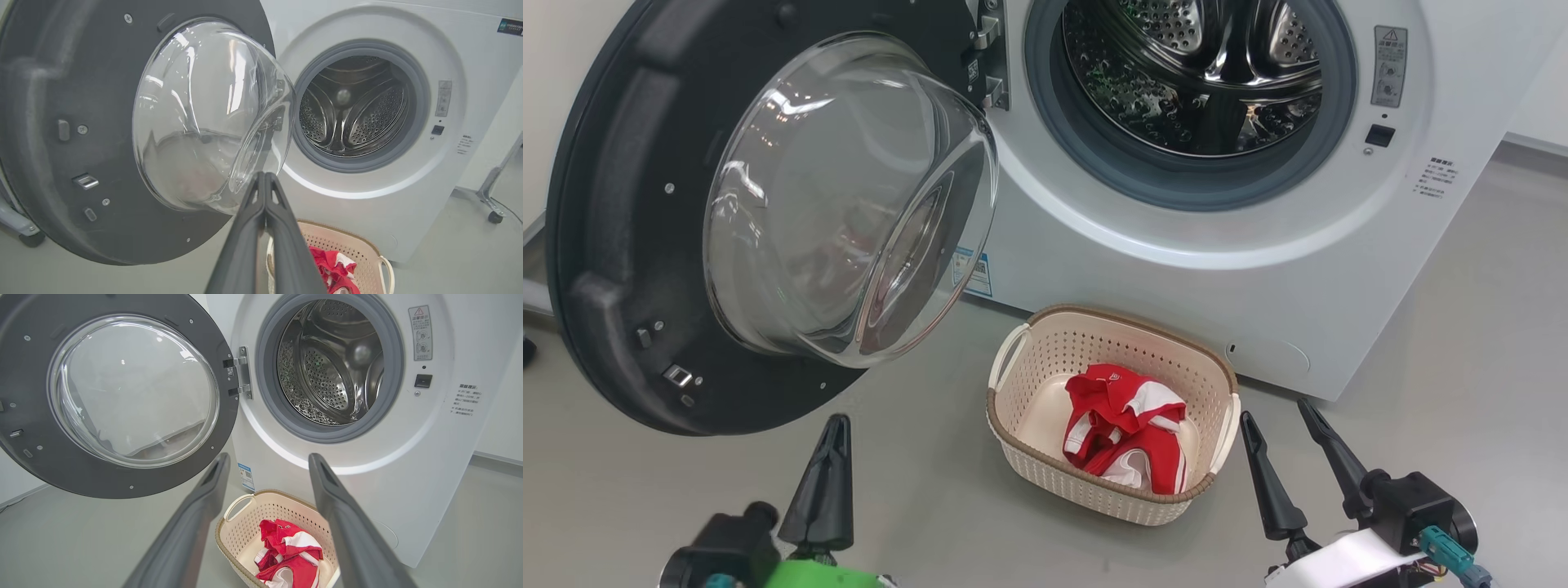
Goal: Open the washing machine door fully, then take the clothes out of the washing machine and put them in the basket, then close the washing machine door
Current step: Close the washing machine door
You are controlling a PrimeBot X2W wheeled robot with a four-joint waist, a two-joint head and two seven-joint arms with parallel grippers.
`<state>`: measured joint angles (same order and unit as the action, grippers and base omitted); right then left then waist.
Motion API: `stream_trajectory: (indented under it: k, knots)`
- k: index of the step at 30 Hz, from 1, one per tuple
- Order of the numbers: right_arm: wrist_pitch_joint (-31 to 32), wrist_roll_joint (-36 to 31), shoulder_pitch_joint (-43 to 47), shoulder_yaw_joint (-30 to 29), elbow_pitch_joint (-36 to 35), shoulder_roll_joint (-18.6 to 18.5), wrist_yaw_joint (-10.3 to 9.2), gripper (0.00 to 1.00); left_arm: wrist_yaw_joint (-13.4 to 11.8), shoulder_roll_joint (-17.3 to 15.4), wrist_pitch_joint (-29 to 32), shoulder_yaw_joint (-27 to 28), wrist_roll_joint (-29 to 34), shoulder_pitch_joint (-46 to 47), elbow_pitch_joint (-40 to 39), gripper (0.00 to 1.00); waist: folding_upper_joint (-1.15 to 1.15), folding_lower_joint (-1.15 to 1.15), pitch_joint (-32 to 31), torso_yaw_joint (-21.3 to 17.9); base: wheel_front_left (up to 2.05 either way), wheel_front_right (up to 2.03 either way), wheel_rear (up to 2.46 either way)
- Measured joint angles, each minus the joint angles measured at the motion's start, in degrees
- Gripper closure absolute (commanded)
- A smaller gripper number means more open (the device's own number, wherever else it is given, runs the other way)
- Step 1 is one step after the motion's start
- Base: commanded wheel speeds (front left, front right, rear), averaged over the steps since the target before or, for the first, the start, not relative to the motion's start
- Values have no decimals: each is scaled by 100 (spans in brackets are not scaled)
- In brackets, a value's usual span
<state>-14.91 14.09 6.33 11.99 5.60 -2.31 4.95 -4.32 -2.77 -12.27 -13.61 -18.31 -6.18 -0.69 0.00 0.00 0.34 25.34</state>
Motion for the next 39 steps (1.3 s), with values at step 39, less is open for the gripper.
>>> stream_trajectory:
  k: [39]
  knots:
    - [0,-112,-149,-67,-70,-52,2,0,695,-949,-30,3210,-6929,1486,-1597,100,0,0,475,59,0,0,0]
